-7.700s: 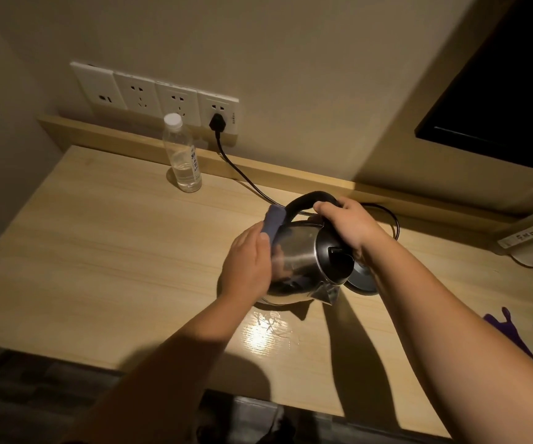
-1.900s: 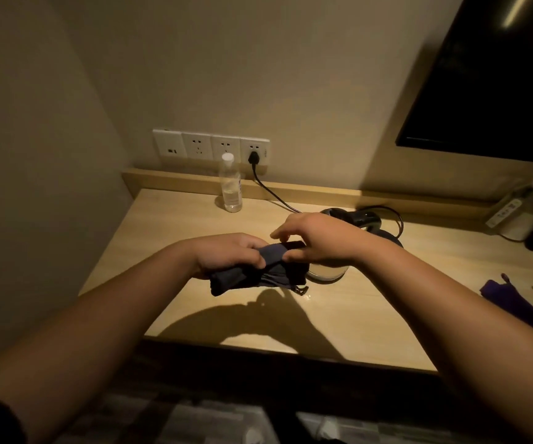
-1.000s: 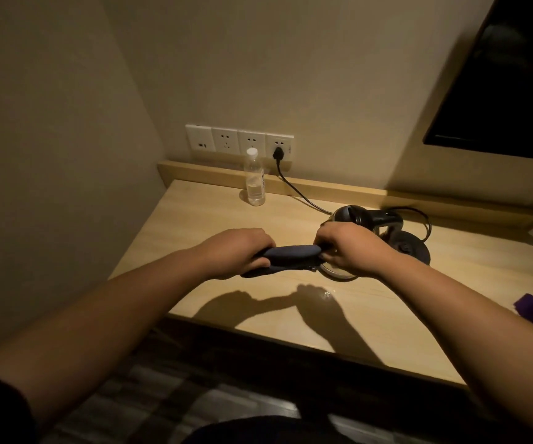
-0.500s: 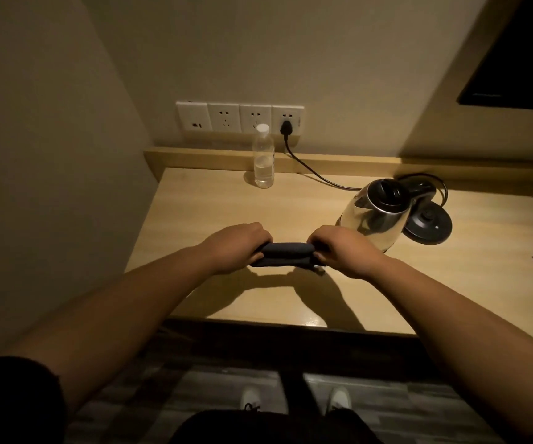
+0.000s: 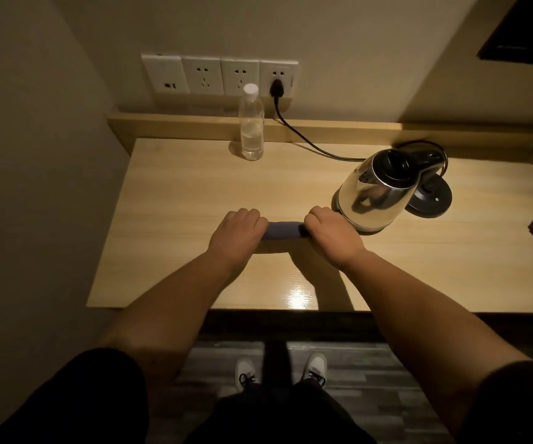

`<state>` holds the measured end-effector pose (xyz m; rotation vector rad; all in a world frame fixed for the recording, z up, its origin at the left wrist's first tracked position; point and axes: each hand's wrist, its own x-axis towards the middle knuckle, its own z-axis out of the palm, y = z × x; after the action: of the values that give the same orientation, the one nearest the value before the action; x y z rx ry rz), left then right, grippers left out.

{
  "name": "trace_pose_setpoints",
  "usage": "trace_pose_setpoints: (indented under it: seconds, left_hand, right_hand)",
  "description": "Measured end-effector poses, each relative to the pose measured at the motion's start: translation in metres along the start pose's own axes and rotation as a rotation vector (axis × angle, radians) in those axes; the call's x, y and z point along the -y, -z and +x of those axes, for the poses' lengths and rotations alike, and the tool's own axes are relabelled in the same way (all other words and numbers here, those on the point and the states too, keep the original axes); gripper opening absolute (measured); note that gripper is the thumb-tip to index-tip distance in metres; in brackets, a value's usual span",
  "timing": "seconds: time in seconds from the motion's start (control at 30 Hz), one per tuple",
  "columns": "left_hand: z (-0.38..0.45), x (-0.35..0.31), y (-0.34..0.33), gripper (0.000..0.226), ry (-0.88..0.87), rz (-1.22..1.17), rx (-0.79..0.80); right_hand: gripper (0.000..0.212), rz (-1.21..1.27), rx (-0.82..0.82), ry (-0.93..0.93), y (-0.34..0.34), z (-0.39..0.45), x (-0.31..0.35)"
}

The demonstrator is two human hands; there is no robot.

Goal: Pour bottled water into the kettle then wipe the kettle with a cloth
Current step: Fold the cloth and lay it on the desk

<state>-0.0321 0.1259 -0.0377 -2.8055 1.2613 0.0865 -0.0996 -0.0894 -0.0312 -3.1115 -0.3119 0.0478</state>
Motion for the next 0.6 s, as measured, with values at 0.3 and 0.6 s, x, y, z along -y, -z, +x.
trace_pose_setpoints:
  seconds: [0.3,0.6]
  left_hand:
    - [-0.008,-0.007,-0.042,0.034,-0.058,0.012,-0.003]
    - [-0.051,-0.005,-0.071,0.053,-0.167,-0.072,0.109]
  right_hand:
    - [0.026,-0.012,0.117,0.098,-0.035,-0.008,-0.004]
    - [0.031,0.141,0.113,0.155,-0.057,-0.056,0.006]
